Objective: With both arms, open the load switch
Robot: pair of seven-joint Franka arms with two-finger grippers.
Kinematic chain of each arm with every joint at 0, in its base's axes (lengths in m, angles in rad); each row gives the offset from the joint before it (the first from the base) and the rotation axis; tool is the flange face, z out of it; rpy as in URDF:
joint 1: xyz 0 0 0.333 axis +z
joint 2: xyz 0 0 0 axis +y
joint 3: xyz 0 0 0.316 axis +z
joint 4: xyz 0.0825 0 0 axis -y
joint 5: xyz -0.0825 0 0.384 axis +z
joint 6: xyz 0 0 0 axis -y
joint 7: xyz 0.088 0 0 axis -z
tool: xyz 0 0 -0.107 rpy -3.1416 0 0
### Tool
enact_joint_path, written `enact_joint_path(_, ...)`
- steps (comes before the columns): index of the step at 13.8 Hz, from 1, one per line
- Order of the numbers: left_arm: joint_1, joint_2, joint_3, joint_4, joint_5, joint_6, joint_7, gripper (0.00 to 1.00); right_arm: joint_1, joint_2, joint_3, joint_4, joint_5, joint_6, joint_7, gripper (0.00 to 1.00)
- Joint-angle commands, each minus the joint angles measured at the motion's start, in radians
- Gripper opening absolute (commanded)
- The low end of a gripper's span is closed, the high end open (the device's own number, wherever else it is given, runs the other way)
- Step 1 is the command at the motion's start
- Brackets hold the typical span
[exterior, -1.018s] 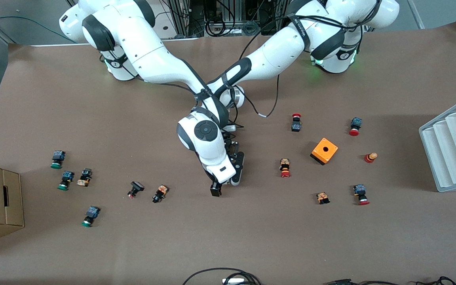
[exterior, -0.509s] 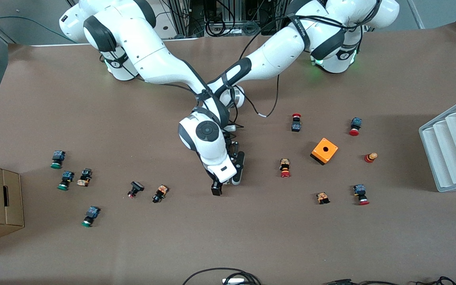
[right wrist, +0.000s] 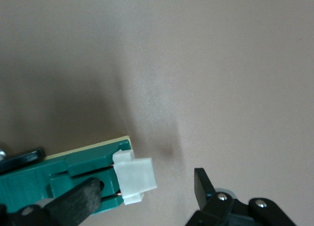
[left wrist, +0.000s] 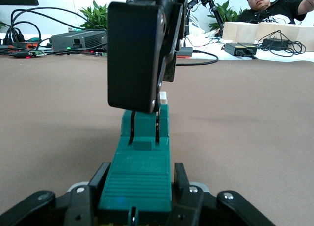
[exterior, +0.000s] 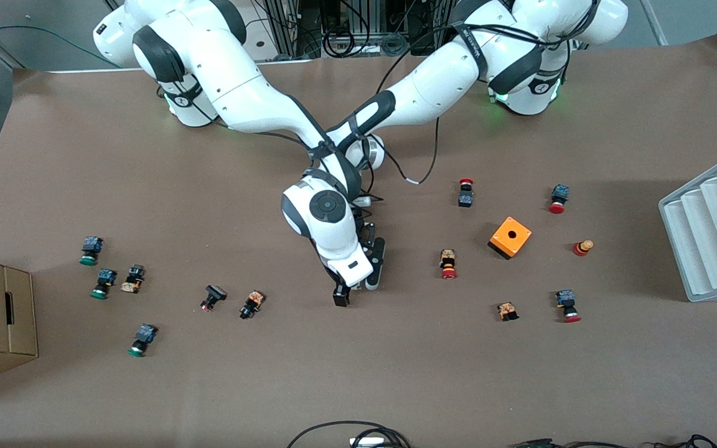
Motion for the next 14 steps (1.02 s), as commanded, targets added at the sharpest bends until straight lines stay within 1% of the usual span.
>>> enact_joint_path(1, -0.011, 0.054, 0.004, 0.028, 0.003, 0.04, -0.025, 0.59, 0.007, 0.003, -0.003, -0.007, 0.017, 0.002, -0.008, 0.83)
enact_joint_path(4, -0.011, 0.054, 0.002, 0.028, 0.003, 0.04, -0.025, 0.59, 0.009, 0.003, -0.003, -0.007, 0.017, 0.002, -0.004, 0.74)
enact_joint_path(6, -0.011, 0.054, 0.002, 0.028, 0.003, 0.04, -0.025, 0.59, 0.016, 0.002, -0.003, -0.007, 0.017, 0.002, -0.002, 0.71)
enact_joint_path(8, -0.011, 0.054, 0.004, 0.028, 0.003, 0.04, -0.025, 0.59, 0.016, 0.0, -0.001, -0.007, 0.017, 0.002, -0.002, 0.66)
enact_joint_path(14, -0.011, 0.054, 0.004, 0.029, 0.003, 0.04, -0.025, 0.59, 0.016, -0.009, -0.001, -0.007, 0.017, 0.0, -0.002, 0.61)
